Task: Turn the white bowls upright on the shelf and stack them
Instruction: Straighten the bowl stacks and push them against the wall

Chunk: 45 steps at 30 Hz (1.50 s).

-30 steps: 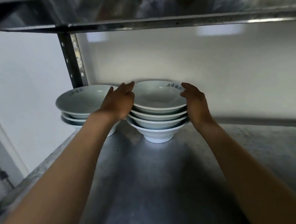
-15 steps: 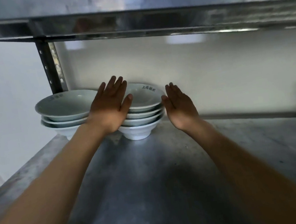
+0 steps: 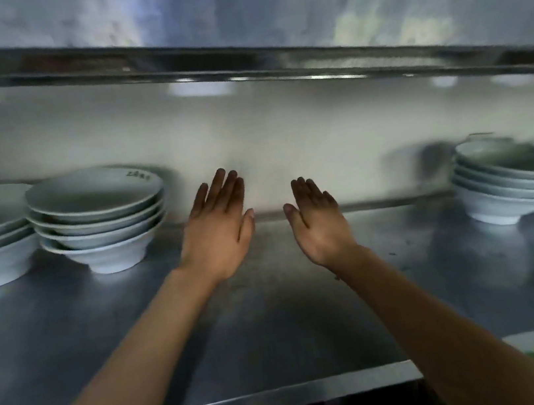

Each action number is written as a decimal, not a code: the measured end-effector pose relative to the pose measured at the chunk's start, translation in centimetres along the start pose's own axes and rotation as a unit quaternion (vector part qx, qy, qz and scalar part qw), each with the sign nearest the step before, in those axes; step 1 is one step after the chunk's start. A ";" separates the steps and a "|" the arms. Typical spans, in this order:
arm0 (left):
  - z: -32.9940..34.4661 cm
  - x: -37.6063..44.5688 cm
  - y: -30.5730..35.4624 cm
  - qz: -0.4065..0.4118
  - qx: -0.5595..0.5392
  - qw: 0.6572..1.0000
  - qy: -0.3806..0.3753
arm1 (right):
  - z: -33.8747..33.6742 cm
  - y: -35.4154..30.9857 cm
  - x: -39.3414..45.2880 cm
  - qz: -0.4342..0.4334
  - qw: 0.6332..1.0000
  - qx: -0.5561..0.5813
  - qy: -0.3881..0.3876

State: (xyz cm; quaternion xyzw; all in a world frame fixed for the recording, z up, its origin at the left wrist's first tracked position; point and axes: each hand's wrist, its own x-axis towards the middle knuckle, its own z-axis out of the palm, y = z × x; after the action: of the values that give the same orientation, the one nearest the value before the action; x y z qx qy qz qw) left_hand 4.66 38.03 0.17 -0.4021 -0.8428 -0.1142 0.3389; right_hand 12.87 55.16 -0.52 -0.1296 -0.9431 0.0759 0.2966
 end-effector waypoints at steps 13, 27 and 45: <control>8.2 11.3 30.6 -0.041 -0.212 0.975 -0.055 | -13.0 28.3 -5.3 0.017 0.985 0.030 0.168; 14.2 20.8 44.9 -0.146 -0.478 0.865 -0.037 | -17.2 46.3 -3.2 0.285 0.905 0.242 0.204; 16.6 23.5 45.2 -0.173 -0.432 0.885 0.025 | -15.9 50.3 -0.3 0.287 0.847 0.381 0.235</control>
State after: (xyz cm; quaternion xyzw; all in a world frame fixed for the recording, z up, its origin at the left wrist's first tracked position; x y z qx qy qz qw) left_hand 20.35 89.23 -0.25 -0.3534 -0.7573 -0.5342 0.1277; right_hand 32.37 104.16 1.13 -0.2854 -0.6629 0.4779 0.5008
